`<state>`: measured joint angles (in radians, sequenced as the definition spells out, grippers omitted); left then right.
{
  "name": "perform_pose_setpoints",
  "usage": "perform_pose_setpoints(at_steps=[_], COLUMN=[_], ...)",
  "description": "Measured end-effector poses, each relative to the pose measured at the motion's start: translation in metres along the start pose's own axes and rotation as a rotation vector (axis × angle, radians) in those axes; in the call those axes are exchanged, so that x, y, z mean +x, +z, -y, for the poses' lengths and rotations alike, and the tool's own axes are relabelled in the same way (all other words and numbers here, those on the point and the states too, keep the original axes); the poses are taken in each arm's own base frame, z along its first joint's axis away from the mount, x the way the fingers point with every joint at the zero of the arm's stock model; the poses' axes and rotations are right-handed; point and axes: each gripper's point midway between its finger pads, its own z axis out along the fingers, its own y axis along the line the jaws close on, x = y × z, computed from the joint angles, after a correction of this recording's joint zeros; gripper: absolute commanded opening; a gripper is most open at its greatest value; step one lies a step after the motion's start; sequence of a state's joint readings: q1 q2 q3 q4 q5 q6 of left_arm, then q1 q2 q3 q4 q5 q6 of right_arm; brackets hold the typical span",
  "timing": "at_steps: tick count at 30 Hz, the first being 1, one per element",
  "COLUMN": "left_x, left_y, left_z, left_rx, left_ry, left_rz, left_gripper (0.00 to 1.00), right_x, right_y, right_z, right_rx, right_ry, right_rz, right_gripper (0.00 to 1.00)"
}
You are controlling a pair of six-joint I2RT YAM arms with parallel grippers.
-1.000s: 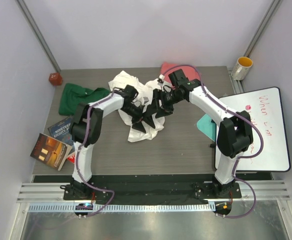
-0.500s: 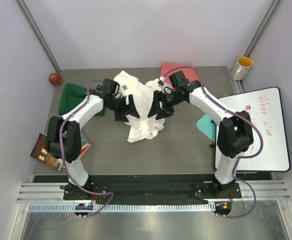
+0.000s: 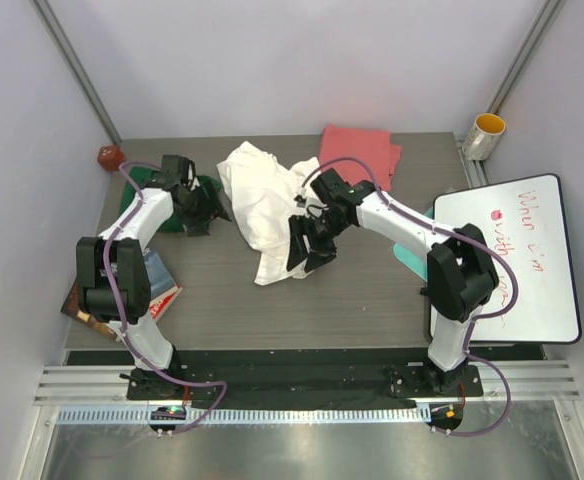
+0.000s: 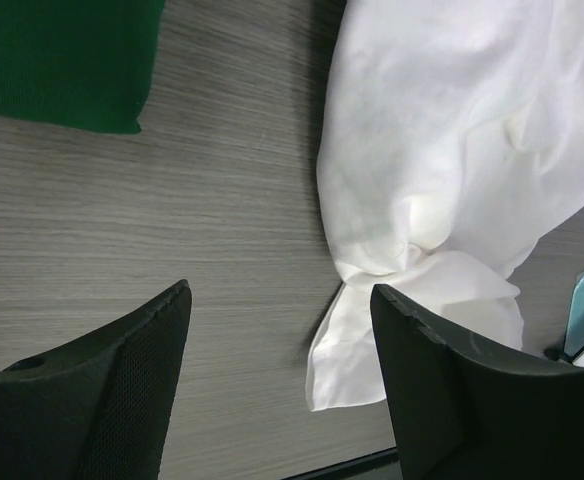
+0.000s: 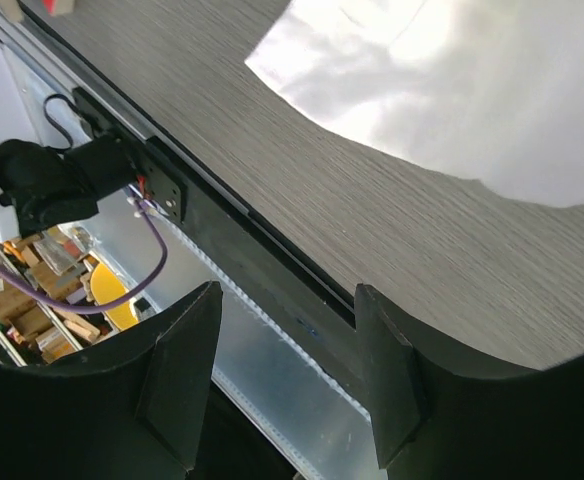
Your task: Fold and stack the t-shirts
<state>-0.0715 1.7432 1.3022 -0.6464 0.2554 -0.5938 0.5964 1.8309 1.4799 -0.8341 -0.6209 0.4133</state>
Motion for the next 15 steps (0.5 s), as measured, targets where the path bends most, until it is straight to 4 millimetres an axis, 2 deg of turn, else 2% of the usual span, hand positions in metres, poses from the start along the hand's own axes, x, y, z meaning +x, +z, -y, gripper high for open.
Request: perform_pose_setpoints(at_steps=[5,10,15], left_x=[-0.002,-0.002,-0.001], left_y=[-0.001,-0.002,-0.003], left_z=[0.002,0.002,0.0], left_rx=[0.003,0.004,0.003], left_ry=[0.006,0.028,0.041], left_rz=[0.006,0.008,0.009], left_gripper=[0.72,0.72,0.72], right_x=[0.02,0.018,0.017], right_y=[0.016,0.026,0.047], right_z=[0.016,0.018,0.01], right_rx=[0.058,0.093,0.108], right_ry=[0.022,0.01,-0.006], right_rz=[-0.047,-0.03,-0.044], right_gripper=[0.61,0.62,0.63])
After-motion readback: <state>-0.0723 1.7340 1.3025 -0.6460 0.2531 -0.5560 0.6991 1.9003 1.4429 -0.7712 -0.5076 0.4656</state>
